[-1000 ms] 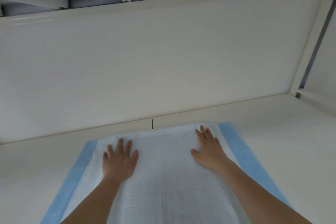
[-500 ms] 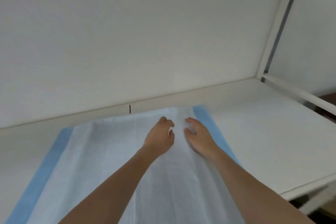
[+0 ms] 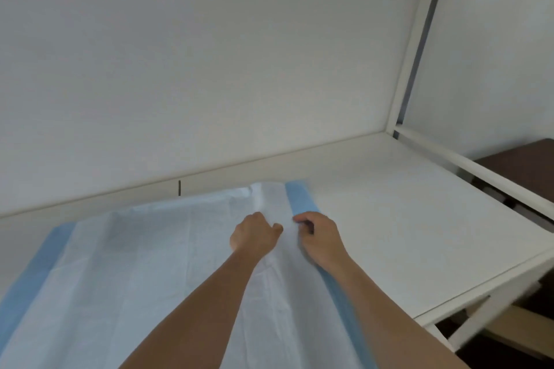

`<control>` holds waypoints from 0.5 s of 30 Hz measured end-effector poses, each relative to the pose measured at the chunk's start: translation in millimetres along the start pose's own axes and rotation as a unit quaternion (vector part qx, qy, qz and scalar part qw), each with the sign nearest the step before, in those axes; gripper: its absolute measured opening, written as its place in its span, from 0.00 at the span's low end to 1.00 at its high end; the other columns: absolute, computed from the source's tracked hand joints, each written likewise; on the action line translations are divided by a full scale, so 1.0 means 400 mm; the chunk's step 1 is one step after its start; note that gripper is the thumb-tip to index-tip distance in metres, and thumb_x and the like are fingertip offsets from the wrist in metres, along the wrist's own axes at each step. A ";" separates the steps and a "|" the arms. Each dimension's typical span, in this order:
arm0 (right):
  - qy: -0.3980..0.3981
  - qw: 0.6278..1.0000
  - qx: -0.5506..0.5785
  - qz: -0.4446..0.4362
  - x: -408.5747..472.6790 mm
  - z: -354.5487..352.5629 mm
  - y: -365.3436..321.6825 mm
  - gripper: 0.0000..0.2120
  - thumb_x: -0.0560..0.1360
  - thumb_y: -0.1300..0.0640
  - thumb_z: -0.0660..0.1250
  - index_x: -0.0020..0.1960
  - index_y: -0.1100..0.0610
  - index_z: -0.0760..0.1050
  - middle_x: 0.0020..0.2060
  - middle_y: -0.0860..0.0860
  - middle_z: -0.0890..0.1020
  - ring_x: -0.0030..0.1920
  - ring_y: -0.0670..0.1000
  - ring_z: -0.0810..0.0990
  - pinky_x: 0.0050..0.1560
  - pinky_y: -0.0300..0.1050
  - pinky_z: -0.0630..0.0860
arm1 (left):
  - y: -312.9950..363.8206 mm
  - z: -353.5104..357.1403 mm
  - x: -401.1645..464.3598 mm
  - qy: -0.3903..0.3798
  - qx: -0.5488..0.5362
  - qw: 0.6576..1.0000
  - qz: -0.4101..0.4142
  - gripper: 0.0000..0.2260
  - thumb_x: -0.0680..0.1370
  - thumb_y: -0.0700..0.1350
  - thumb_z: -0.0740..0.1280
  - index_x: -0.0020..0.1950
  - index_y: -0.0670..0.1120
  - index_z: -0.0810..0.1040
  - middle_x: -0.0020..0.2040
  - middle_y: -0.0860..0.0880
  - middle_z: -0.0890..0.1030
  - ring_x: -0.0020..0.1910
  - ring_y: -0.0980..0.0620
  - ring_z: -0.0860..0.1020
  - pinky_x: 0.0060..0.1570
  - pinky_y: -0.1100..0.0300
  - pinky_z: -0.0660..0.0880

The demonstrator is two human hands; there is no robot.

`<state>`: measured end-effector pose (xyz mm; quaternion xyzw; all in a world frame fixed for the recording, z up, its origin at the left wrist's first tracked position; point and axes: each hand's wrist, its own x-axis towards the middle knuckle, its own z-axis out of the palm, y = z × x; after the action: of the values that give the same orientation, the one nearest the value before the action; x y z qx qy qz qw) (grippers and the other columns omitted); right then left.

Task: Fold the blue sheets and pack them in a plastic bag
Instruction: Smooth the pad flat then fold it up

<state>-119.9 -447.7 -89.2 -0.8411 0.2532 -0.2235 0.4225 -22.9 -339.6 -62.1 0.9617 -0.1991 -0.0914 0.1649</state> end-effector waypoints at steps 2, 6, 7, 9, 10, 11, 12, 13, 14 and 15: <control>0.063 0.998 0.009 0.019 0.012 -0.002 0.004 0.12 0.76 0.65 0.62 0.56 0.59 0.79 0.52 0.52 0.80 0.51 0.47 0.77 0.58 0.38 0.71 | -0.005 0.001 0.001 -0.008 -0.004 1.000 0.002 0.20 0.75 0.57 0.61 0.59 0.45 0.75 0.58 0.46 0.78 0.58 0.44 0.76 0.49 0.56 0.71; 0.129 0.988 -0.007 0.083 0.048 -0.013 0.030 0.13 0.75 0.58 0.67 0.59 0.60 0.76 0.53 0.56 0.77 0.51 0.53 0.76 0.57 0.44 0.71 | -0.025 0.001 -0.014 -0.047 -0.029 0.998 0.002 0.18 0.73 0.59 0.63 0.54 0.46 0.76 0.51 0.49 0.80 0.52 0.47 0.78 0.47 0.57 0.73; 0.131 0.987 -0.023 0.089 0.062 -0.012 0.035 0.15 0.75 0.55 0.68 0.60 0.60 0.76 0.53 0.57 0.77 0.53 0.56 0.76 0.58 0.46 0.71 | -0.030 -0.001 -0.017 -0.057 -0.033 0.998 0.001 0.19 0.72 0.59 0.63 0.53 0.46 0.76 0.50 0.49 0.80 0.51 0.48 0.78 0.47 0.57 0.74; 0.127 0.984 -0.074 0.102 0.089 -0.007 0.033 0.17 0.75 0.51 0.68 0.60 0.59 0.76 0.53 0.57 0.78 0.56 0.58 0.74 0.60 0.48 0.68 | -0.039 -0.007 -0.020 -0.076 -0.039 0.996 0.001 0.20 0.70 0.59 0.64 0.53 0.46 0.77 0.50 0.49 0.81 0.50 0.48 0.79 0.47 0.57 0.75; 0.123 0.981 -0.099 0.109 0.101 -0.005 0.027 0.18 0.75 0.49 0.67 0.60 0.58 0.76 0.53 0.57 0.78 0.57 0.58 0.74 0.60 0.48 0.67 | -0.043 -0.011 -0.019 -0.087 -0.043 0.995 -0.001 0.21 0.70 0.60 0.64 0.53 0.46 0.77 0.49 0.49 0.81 0.50 0.48 0.79 0.47 0.57 0.75; 0.121 0.979 -0.116 0.119 0.111 -0.003 0.020 0.19 0.75 0.47 0.66 0.60 0.56 0.76 0.54 0.56 0.78 0.58 0.57 0.73 0.60 0.48 0.67 | -0.044 -0.018 -0.019 -0.099 -0.046 0.994 -0.003 0.21 0.70 0.61 0.64 0.52 0.46 0.77 0.49 0.48 0.81 0.49 0.48 0.80 0.47 0.57 0.75; 0.119 0.976 -0.127 0.130 0.121 -0.001 0.016 0.19 0.75 0.45 0.66 0.61 0.55 0.76 0.54 0.55 0.78 0.58 0.57 0.73 0.59 0.49 0.69 | -0.045 -0.025 -0.017 -0.111 -0.048 0.993 -0.002 0.21 0.71 0.62 0.64 0.50 0.46 0.77 0.46 0.48 0.82 0.47 0.48 0.80 0.47 0.57 0.75; 0.120 0.974 -0.135 0.138 0.129 0.000 0.013 0.19 0.74 0.44 0.65 0.61 0.53 0.77 0.54 0.54 0.78 0.58 0.57 0.73 0.58 0.49 0.70 | -0.046 -0.031 -0.015 -0.124 -0.047 0.991 0.004 0.21 0.72 0.64 0.62 0.44 0.46 0.77 0.40 0.47 0.81 0.43 0.48 0.80 0.47 0.57 0.75; 0.119 0.971 -0.146 0.144 0.137 0.001 0.013 0.19 0.74 0.43 0.65 0.61 0.52 0.77 0.54 0.53 0.78 0.58 0.56 0.74 0.58 0.49 0.71 | -0.047 -0.036 -0.014 -0.134 -0.042 0.990 0.010 0.23 0.74 0.65 0.59 0.37 0.45 0.75 0.33 0.47 0.79 0.39 0.47 0.79 0.49 0.57 0.76; 0.120 0.969 -0.159 0.148 0.144 0.002 0.014 0.19 0.74 0.43 0.65 0.60 0.51 0.77 0.54 0.52 0.79 0.58 0.56 0.74 0.57 0.49 0.72 | -0.048 -0.042 -0.014 -0.140 -0.038 0.989 0.013 0.26 0.77 0.64 0.55 0.31 0.45 0.73 0.28 0.47 0.76 0.36 0.47 0.78 0.51 0.57 0.76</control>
<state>-76.3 -485.6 -84.8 -0.8176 0.4558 -0.2147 0.2785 -17.1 -316.1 -52.5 0.9297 -0.2293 -0.2306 0.1732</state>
